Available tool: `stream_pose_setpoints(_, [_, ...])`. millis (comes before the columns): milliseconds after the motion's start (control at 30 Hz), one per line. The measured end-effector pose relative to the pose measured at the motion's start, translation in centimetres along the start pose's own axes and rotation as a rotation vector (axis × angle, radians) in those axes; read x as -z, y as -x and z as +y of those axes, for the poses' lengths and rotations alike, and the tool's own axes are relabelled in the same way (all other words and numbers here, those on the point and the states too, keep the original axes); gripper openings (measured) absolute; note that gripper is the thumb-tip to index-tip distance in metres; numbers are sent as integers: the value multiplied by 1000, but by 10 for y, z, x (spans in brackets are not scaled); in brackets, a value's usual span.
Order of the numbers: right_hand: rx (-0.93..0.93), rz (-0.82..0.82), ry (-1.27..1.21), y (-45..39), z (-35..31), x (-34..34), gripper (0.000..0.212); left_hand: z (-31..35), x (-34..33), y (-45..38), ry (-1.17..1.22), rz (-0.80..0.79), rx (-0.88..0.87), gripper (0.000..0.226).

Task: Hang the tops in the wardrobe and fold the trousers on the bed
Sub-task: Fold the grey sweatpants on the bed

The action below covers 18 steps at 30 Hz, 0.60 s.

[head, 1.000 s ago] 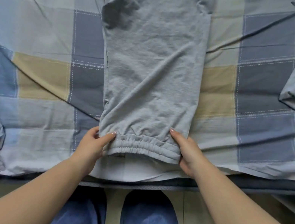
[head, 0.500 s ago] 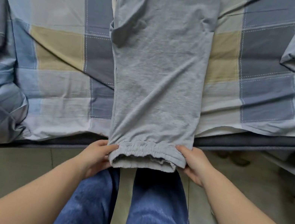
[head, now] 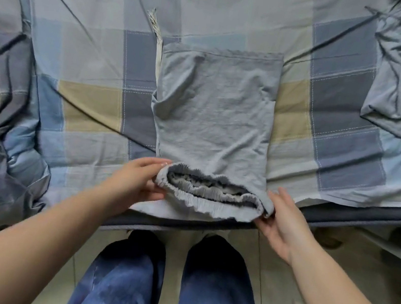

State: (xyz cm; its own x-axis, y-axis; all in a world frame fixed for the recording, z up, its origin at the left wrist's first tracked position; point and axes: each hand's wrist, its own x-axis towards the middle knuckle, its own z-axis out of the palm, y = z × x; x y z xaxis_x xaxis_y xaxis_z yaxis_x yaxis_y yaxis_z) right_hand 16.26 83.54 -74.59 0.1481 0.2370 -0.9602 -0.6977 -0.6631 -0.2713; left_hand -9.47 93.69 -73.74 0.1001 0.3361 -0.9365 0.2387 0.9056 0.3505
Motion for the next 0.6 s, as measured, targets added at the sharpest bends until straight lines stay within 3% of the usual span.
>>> stream_pose_setpoints(33, [35,21,23,-4,-15,-9,44,18,-1,-6,32,-16,-10,15])
stream_pose_setpoints(233, [121,-52,-128,-34,-114,-80,13,114,-6,-49,314,1,-56,12])
stream_pose_setpoints(467, [224,-143,-74,-91,-197,-155,14,198,-8,-103,360,63,-217,10])
stream_pose_setpoints(533, [231,-116,32,-108,-205,-159,11,201,-3,-120,359,126,-216,9])
stream_pose_setpoints(600, [241,-12,142,-125,-201,-153,25,188,4,-133,309,223,-218,10])
